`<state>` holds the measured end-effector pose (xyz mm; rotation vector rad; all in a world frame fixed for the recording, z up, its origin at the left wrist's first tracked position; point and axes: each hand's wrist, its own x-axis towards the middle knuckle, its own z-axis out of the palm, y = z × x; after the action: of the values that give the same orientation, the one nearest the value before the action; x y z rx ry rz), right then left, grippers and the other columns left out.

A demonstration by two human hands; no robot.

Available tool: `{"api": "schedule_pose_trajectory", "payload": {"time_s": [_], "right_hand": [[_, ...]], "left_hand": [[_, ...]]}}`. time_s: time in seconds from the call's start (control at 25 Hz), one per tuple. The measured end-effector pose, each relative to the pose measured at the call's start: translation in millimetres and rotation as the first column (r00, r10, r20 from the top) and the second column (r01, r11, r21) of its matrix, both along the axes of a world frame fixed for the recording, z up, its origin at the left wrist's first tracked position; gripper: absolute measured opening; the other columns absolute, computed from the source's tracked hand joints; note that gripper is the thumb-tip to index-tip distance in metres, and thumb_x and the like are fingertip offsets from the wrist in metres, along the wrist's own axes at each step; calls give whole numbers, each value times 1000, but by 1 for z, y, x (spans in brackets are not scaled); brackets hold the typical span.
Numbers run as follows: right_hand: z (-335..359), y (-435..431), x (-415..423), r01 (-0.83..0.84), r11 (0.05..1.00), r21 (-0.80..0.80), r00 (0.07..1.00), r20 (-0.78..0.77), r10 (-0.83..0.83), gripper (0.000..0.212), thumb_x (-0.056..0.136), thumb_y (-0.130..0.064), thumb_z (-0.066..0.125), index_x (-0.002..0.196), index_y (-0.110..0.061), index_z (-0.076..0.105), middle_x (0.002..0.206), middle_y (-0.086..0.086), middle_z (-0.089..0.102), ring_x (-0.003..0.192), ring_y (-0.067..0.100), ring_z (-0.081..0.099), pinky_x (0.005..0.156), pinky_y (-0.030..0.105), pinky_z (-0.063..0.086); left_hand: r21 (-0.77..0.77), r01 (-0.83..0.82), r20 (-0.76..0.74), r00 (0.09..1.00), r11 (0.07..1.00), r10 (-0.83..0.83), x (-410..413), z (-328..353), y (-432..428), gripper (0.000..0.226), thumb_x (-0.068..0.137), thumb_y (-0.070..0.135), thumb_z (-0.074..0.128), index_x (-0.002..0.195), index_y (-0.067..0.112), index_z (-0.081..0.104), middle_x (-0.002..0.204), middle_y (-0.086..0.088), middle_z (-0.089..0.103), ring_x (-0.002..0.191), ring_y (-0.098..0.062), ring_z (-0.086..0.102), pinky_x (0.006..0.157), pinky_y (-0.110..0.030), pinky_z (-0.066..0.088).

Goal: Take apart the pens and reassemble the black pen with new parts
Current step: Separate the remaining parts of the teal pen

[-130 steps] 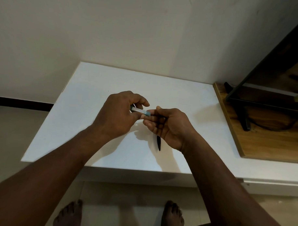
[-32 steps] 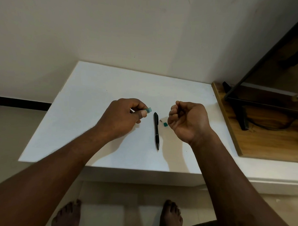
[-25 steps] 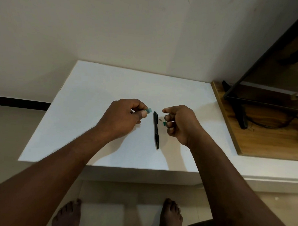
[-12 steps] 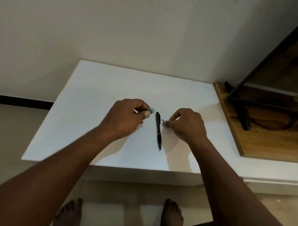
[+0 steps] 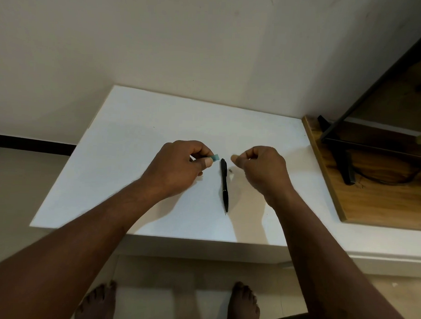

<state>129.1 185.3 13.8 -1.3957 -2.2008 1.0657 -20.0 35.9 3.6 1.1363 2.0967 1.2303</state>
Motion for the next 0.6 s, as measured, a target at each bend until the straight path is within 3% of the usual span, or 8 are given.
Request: {"api": "schedule_pose_trajectory", "payload": {"time_s": [0.12, 0.2, 0.28, 0.36, 0.48, 0.6], "right_hand": [[13, -7, -3, -10, 972, -236, 981, -193, -37, 25, 89, -37, 83, 77, -17, 73, 60, -17, 68, 55, -3, 60, 55, 22, 41], [16, -10, -2, -43, 946, -320, 969, -245, -39, 23, 88, -34, 84, 79, -16, 73, 57, -15, 64, 38, 4, 44, 44, 19, 35], [17, -10, -2, -79, 923, -377, 958, -285, -35, 18, 89, -28, 83, 83, -13, 74, 69, -7, 74, 38, 10, 28, 40, 20, 26], [16, -12, -3, -123, 906, -406, 954, -299, -5, 15, 91, -26, 80, 84, -14, 73, 83, -1, 82, 41, 11, 24, 40, 21, 24], [13, -14, -5, -159, 910, -383, 958, -283, 48, 21, 91, -33, 81, 85, -15, 72, 86, 2, 83, 40, 9, 28, 41, 21, 27], [11, -14, -5, -181, 927, -327, 955, -283, 86, 18, 93, -32, 81, 87, -16, 76, 85, 1, 83, 41, -2, 51, 39, 11, 33]], "left_hand": [[-7, 2, -6, 1000, 1000, -2, 0, 0, 0, 8, 96, 29, 70, 97, 33, 77, 86, 16, 76, 71, 3, 71, 69, -24, 56], [-6, 7, -11, 1000, 1000, -7, 0, 0, 1, 8, 97, 29, 69, 96, 33, 76, 86, 16, 76, 71, 3, 71, 67, -23, 55], [-3, 11, -8, 1000, 1000, -11, 1, 1, 0, 9, 97, 28, 69, 94, 35, 74, 84, 17, 75, 71, 3, 71, 64, -18, 52], [-3, 14, -13, 1000, 1000, -14, 1, 2, 0, 11, 97, 27, 69, 94, 37, 74, 83, 18, 74, 71, 5, 71, 62, -16, 49], [-1, 14, -22, 1000, 1000, -14, 1, 3, 0, 10, 97, 27, 69, 96, 35, 75, 83, 17, 74, 70, 5, 71, 63, -19, 50], [0, 11, -21, 1000, 1000, -11, 1, 3, 0, 10, 98, 25, 68, 97, 32, 76, 84, 15, 74, 69, 4, 71, 61, -16, 49]]}}
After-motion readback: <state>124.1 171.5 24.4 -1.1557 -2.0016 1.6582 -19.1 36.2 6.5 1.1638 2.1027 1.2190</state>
